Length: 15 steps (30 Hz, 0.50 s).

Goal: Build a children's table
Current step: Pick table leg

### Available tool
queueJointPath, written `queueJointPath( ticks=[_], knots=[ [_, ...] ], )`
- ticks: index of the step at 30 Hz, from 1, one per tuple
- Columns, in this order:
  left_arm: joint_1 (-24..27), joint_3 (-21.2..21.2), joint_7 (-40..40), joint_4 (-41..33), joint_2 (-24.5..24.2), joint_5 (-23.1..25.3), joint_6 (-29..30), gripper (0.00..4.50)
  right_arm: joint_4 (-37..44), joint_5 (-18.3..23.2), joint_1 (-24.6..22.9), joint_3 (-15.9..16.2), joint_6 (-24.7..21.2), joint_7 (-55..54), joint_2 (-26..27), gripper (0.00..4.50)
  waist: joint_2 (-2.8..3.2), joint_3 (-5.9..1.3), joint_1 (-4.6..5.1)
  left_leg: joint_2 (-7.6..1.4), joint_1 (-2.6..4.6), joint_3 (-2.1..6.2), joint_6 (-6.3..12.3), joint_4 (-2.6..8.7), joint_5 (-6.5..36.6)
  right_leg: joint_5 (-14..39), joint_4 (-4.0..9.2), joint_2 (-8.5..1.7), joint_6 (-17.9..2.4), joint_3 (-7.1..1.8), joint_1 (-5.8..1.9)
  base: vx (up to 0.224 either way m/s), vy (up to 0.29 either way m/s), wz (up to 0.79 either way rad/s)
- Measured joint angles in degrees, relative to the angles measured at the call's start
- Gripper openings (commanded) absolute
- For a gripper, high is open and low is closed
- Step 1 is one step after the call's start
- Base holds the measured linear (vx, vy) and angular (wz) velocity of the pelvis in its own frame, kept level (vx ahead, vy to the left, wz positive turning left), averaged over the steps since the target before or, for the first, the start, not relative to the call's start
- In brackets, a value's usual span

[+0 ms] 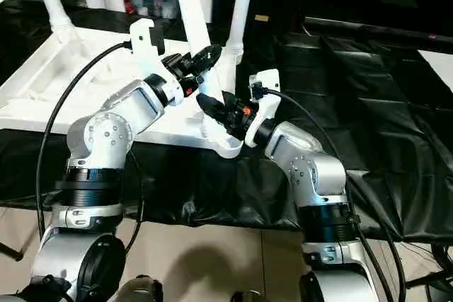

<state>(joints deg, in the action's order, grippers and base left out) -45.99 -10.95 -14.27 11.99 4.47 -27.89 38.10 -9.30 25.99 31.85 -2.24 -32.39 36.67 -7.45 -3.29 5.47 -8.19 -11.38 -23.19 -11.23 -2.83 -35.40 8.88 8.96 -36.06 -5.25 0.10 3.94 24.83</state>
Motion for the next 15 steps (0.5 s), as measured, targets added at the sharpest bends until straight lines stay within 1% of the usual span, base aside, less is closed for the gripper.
queueJointPath(
  ticks=[6,7,8,10,12,13,15],
  knots=[
    [0.09,1.16,-1.80,-0.01,-0.82,0.26,-0.94,1.91,0.19,-0.72,0.00,0.55,1.00,0.46,-0.49,1.89,0.00,0.00,-0.03,0.00,-0.01,0.00,0.00,0.00,0.00,-0.01,0.00,0.00,-0.01,0.00,0.00,0.000,0.000,0.00],
    [0.14,1.63,-2.17,-0.06,-0.91,0.51,-1.25,1.91,0.19,-0.90,-0.01,0.68,1.28,0.84,-0.91,2.45,0.00,0.00,-0.07,0.00,-0.01,0.00,0.00,0.00,0.00,-0.01,0.00,0.00,-0.01,-0.01,0.00,0.000,0.000,0.00],
    [0.19,2.02,-2.59,-0.09,-0.98,0.63,-1.58,1.91,0.19,-0.90,0.00,0.78,1.41,1.13,-1.25,2.45,0.00,0.00,-0.07,0.01,0.00,0.00,0.00,0.00,0.00,-0.01,0.00,0.00,-0.01,-0.01,0.00,0.000,0.000,0.00],
    [0.24,2.81,-3.10,-0.20,-1.06,0.79,-2.18,1.91,0.23,-0.92,-0.01,1.14,1.44,1.85,-2.04,2.66,-0.01,-0.01,-0.02,0.01,0.01,0.00,0.00,0.00,0.00,-0.01,0.00,0.00,-0.01,-0.01,0.00,0.000,0.000,0.00],
    [0.28,4.15,-4.17,-0.64,-1.61,1.60,-3.13,1.91,0.21,-0.98,-0.02,1.91,1.17,2.35,-2.37,2.66,-0.01,-0.01,0.00,0.00,0.00,0.00,0.00,0.00,0.00,-0.02,0.00,0.00,-0.01,-0.01,0.00,0.000,0.000,0.00],
    [0.34,5.38,-5.01,-0.93,-2.19,2.20,-3.62,1.90,0.22,-1.08,0.00,2.23,1.08,2.64,-2.92,2.98,-0.01,-0.01,0.00,0.00,0.01,0.00,0.00,0.00,0.00,-0.02,0.00,0.00,-0.01,-0.01,0.00,0.000,0.000,0.00],
    [0.41,7.19,-6.54,-1.23,-3.05,3.34,-4.80,1.90,0.21,-1.40,0.13,2.82,-0.10,3.25,-4.08,3.06,-0.01,-0.01,0.00,0.00,0.01,-0.01,0.00,0.00,0.00,-0.02,0.00,0.00,-0.01,-0.02,0.00,0.000,0.000,0.00]
  ],
)
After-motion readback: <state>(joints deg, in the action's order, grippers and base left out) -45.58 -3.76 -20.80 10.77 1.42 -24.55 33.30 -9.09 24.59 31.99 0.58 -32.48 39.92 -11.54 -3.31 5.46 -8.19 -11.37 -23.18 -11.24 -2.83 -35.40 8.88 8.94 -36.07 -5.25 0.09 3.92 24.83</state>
